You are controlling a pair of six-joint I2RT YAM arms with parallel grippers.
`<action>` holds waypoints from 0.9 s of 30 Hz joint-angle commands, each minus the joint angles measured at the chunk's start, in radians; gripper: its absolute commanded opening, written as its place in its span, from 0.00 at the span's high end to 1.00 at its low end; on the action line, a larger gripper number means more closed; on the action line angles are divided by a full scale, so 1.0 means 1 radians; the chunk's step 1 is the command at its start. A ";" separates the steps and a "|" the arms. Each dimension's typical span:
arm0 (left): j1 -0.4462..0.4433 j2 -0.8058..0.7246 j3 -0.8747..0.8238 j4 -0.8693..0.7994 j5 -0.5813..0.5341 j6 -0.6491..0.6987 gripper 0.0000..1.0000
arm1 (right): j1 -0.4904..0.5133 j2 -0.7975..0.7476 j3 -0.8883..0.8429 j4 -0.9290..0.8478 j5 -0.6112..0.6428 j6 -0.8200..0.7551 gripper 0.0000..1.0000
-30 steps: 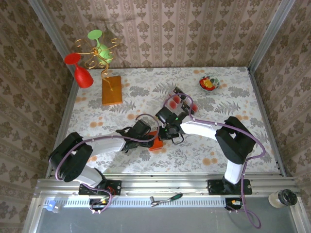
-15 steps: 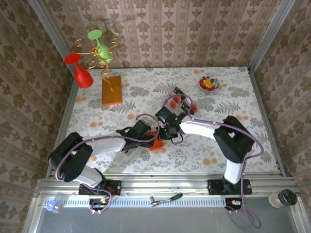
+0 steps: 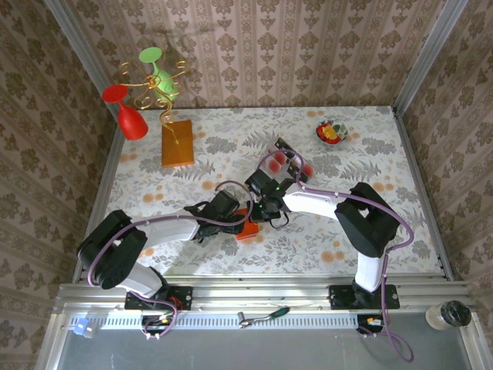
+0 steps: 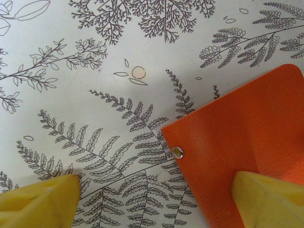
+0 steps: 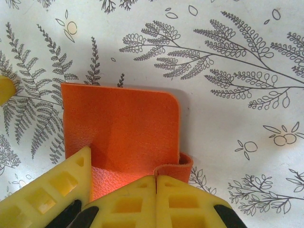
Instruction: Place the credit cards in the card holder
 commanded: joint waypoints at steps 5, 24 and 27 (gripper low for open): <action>-0.009 0.049 -0.032 -0.059 0.012 0.016 0.14 | 0.045 0.061 -0.058 0.045 -0.031 0.017 1.00; -0.009 0.043 -0.030 -0.064 0.015 0.013 0.14 | 0.090 0.083 -0.118 -0.055 0.067 -0.015 1.00; -0.009 0.046 -0.031 -0.065 0.014 0.013 0.14 | 0.092 0.109 -0.120 -0.061 0.063 -0.011 1.00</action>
